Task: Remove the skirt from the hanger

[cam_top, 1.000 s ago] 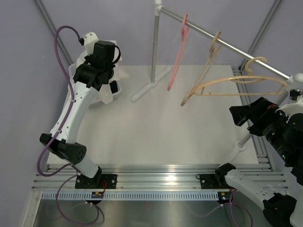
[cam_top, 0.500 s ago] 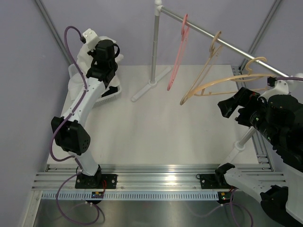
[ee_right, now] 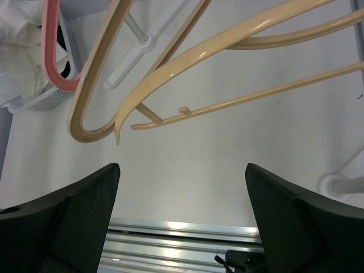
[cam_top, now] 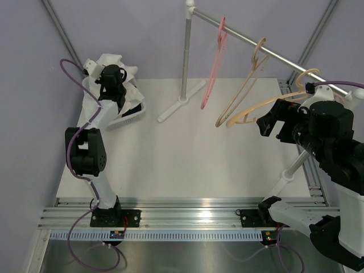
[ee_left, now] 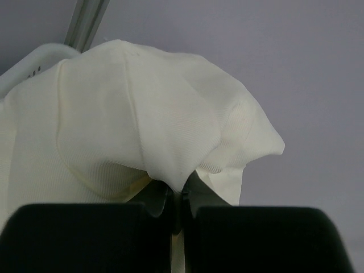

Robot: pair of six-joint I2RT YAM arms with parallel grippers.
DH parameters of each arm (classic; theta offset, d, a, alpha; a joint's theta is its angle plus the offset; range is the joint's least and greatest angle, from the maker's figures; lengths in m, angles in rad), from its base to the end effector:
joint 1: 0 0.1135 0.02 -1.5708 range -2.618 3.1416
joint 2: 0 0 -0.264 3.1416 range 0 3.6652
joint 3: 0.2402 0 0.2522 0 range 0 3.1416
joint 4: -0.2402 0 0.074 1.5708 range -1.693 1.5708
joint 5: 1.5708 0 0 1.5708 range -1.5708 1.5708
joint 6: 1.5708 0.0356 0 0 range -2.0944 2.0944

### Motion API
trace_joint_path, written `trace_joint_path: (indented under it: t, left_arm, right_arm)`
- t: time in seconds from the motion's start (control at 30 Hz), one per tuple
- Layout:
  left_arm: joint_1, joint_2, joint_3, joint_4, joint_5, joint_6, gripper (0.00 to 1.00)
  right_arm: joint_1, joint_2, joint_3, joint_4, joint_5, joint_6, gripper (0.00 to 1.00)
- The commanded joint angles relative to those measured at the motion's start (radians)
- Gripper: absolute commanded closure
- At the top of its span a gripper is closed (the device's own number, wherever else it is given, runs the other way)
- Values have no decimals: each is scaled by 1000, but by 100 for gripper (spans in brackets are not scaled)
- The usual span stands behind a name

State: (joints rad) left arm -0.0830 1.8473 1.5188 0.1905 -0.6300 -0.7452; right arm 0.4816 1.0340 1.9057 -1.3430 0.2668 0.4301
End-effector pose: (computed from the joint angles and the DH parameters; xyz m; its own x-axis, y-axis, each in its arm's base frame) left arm 0.4453 -0.0160 0.3311 0.2482 -0.5705 -0.7829 -0.4711 0.6351 -0.6121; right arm 0.0870 0.0349 0.5173 -0.4652 0.2107 -0.8597 -0.0491 0.9636 0.2627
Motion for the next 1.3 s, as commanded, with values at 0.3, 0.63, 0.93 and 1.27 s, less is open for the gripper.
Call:
trace_joint_path:
  t: [0.3,0.63,0.93,1.27]
  left_arm:
    - [81,-31,-302,152,35,-414,100]
    - [112,-14,-327,-14,-4,-462,100]
    - [117,-46,-321,-11,27,-433,88]
    - [115,-125,-332,3,75,-479,3]
  right_arm:
    - [0,-3,13,-51,-18,-56,0]
    - [0,-20,7,-67,6,-44,1]
    - [0,-23,12,-77,5,-21,1]
    - [0,-37,15,-65,2,-1,1]
